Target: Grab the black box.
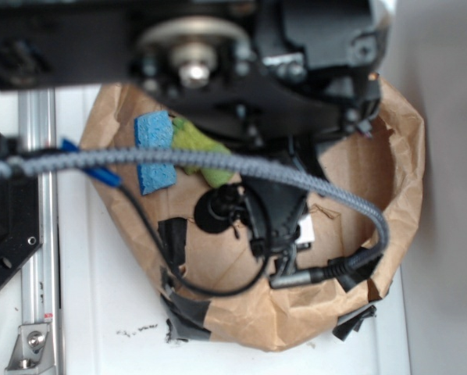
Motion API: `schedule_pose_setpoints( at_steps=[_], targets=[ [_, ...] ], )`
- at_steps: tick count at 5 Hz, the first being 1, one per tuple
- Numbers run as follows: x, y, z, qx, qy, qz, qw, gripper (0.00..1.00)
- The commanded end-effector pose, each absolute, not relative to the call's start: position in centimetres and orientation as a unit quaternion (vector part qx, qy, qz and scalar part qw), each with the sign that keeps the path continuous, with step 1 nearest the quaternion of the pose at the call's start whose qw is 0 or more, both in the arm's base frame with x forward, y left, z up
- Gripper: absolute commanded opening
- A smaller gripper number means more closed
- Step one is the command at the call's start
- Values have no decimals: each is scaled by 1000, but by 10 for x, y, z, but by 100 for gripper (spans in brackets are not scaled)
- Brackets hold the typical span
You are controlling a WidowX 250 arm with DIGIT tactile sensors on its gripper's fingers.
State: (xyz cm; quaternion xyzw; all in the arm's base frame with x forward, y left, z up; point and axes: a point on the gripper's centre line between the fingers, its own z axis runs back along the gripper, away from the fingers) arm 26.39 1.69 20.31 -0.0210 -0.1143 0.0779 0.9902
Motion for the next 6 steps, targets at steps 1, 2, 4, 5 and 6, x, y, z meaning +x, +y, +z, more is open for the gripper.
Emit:
schedule_pose_setpoints(
  at_steps=[1,2,4,5,6],
  targets=[
    [273,16,121,5,-76,56,996,100],
    [278,13,83,29,-49,36,998,100],
    [299,-3,47,66,-5,4,998,100],
    [319,-11,36,39,1,-9,999,100],
    [323,-18,35,-56,-14,-34,998,100]
  ],
)
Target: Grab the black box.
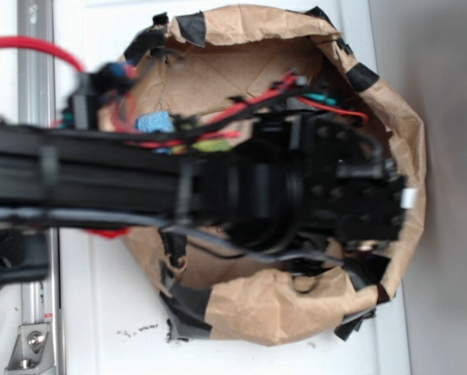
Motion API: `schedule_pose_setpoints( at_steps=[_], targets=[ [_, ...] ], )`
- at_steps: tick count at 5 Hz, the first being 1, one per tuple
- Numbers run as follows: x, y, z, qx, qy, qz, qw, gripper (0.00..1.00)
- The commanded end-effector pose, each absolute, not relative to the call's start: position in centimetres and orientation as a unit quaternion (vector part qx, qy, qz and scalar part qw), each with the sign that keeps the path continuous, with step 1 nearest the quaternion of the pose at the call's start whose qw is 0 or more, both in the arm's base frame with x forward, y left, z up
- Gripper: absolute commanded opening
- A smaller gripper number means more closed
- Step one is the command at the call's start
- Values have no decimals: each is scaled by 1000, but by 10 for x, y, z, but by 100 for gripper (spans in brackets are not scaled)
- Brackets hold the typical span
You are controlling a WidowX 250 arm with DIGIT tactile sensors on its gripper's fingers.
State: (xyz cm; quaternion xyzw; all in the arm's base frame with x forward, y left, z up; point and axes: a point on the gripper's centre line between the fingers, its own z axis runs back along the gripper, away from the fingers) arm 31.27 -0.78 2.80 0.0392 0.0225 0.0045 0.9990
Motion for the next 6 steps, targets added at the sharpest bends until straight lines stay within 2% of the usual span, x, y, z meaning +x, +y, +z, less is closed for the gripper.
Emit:
schedule_pose_setpoints(
  at_steps=[1,2,3,4,5,6],
  targets=[
    [312,-28,51,-116,-41,-60,991,100],
    [295,-27,62,-98,-57,-84,990,100],
    [283,-33,57,-68,-54,-89,992,0],
    [283,-38,51,-41,-50,-94,993,0],
    [283,-34,60,-44,-57,-87,994,0],
    [275,-23,97,-71,-90,-68,991,0]
  ],
)
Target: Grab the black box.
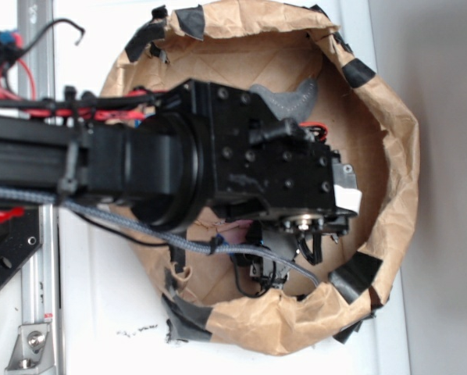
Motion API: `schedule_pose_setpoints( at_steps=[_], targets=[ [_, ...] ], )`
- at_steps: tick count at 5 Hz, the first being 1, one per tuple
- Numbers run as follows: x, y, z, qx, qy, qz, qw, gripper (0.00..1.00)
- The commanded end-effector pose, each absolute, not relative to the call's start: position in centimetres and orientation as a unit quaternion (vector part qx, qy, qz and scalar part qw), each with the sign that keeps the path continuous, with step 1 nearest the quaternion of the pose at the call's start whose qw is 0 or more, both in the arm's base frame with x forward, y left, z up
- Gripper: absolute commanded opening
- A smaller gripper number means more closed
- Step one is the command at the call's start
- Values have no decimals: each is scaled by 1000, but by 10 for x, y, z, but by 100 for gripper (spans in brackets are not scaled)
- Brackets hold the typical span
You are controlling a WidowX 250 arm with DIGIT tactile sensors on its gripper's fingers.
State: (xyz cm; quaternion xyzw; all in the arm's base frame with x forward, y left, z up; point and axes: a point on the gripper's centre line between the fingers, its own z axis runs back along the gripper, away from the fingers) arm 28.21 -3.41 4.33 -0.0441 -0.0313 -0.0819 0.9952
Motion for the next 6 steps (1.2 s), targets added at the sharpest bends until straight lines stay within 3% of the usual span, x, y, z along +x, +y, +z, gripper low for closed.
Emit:
schedule_pose_setpoints(
  at_steps=[1,2,3,4,5,6],
  targets=[
    [263,-9,126,-76,-93,-24,992,0],
    [245,10,149,-38,-91,49,994,0],
    [238,15,170,-42,-75,89,992,0],
    [256,3,156,-38,-40,81,995,4],
    [280,-6,112,-2,-41,78,996,100],
    [292,-8,89,22,-89,119,989,100]
  ],
)
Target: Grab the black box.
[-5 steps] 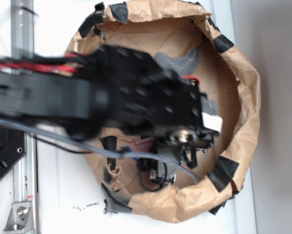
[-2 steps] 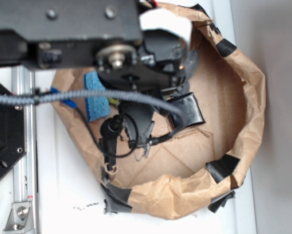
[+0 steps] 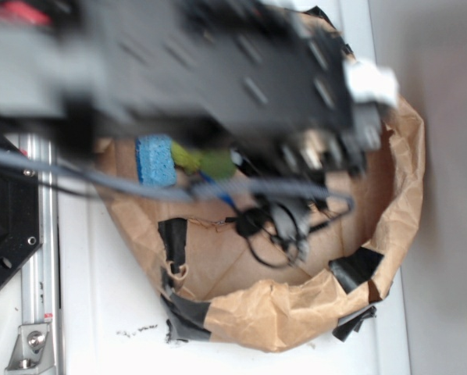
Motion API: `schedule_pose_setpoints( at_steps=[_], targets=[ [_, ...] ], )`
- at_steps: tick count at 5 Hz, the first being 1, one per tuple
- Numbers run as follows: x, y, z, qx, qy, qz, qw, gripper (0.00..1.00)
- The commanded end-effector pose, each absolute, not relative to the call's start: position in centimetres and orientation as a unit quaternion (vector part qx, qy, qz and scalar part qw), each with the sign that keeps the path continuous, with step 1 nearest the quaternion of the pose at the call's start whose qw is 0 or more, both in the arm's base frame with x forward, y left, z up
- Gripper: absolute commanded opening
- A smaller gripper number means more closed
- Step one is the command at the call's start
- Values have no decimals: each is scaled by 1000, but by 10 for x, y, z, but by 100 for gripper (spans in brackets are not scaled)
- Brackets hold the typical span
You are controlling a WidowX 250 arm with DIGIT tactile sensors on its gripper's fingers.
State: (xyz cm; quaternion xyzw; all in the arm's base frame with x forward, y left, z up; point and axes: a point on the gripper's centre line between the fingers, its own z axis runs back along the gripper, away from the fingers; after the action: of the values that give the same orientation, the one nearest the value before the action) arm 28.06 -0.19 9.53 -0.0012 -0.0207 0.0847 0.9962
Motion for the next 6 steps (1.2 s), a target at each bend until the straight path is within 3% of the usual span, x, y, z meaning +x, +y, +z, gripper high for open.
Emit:
schedule_pose_setpoints(
  at_steps=[1,2,3,5,6],
  targets=[
    [295,3,82,18,-111,167,980,100],
    [293,16,73,9,-130,240,962,100],
    [295,14,60,-1,-127,254,959,100],
    [322,-2,31,-58,-112,216,968,100],
    [338,-9,28,-51,-106,194,974,100]
  ],
)
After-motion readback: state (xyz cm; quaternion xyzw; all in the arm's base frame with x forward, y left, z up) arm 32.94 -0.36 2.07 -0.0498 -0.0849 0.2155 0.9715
